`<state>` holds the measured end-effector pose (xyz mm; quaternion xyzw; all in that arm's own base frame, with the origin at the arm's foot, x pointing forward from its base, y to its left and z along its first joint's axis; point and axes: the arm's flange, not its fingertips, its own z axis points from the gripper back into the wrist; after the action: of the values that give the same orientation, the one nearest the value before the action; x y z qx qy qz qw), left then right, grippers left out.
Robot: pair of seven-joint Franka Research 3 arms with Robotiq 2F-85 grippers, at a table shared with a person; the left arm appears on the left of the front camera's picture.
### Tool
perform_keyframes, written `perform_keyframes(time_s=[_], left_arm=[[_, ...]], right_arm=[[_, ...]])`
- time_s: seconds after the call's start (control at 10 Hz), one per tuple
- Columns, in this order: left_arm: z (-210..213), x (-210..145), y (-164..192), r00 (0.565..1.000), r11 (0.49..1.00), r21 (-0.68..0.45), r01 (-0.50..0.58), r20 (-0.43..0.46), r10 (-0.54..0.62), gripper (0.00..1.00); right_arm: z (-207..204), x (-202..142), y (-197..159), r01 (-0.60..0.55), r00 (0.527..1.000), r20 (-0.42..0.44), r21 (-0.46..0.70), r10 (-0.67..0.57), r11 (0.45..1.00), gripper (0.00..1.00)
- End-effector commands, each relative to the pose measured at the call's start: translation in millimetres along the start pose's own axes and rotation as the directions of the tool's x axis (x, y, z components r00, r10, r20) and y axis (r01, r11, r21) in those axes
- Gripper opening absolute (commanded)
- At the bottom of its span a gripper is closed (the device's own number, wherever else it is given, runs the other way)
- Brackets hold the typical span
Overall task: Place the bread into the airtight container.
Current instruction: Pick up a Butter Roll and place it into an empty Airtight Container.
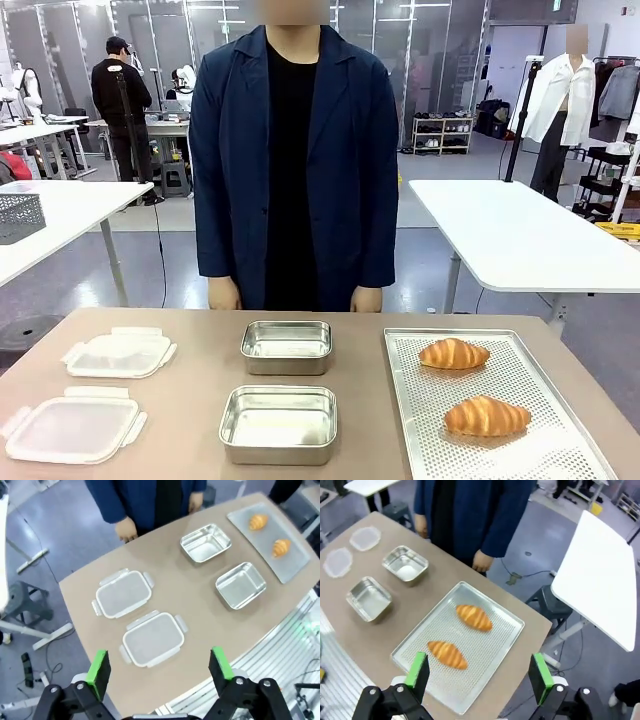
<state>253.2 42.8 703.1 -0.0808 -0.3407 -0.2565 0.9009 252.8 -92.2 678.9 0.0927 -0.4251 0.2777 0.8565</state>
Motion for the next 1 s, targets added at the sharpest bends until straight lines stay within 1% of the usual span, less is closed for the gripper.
perform_keyframes(time_s=[0.0, 0.1, 0.2, 0.3, 0.4, 0.5, 0.9], left_arm=[[25, -18, 9, 0.999, 0.999, 0.027, -0.036, 0.039, 0.035, 1.0], [39, -28, 17, 0.996, 0.998, 0.026, -0.064, 0.071, 0.062, 1.0], [45, -37, 23, 0.992, 0.995, 0.018, -0.093, 0.093, 0.091, 1.0], [46, -42, 23, 0.987, 0.995, -0.01, -0.099, 0.124, 0.1, 1.0], [31, -49, 22, 0.984, 0.997, -0.033, -0.071, 0.162, 0.075, 1.0], [51, -40, 26, 0.989, 0.994, 0.031, -0.103, 0.106, 0.099, 1.0], [51, -40, 26, 0.989, 0.994, 0.031, -0.103, 0.106, 0.099, 1.0]], right_arm=[[48, -21, 6, -0.037, 0.999, -0.021, 0.075, 0.038, 0.997, 1.0], [69, -29, 8, -0.039, 0.998, -0.043, 0.074, 0.043, 0.996, 1.0], [79, -33, 10, -0.029, 0.998, -0.05, 0.07, 0.032, 0.997, 1.0], [79, -33, 12, -0.033, 0.998, -0.044, 0.062, 0.036, 0.998, 1.0], [66, -34, 10, 0.0, 0.998, -0.056, 0.068, 0.004, 0.998, 1.0], [86, -36, 17, -0.016, 0.999, -0.033, 0.073, 0.018, 0.997, 1.0], [86, -36, 17, -0.016, 0.999, -0.033, 0.073, 0.018, 0.997, 1.0]])
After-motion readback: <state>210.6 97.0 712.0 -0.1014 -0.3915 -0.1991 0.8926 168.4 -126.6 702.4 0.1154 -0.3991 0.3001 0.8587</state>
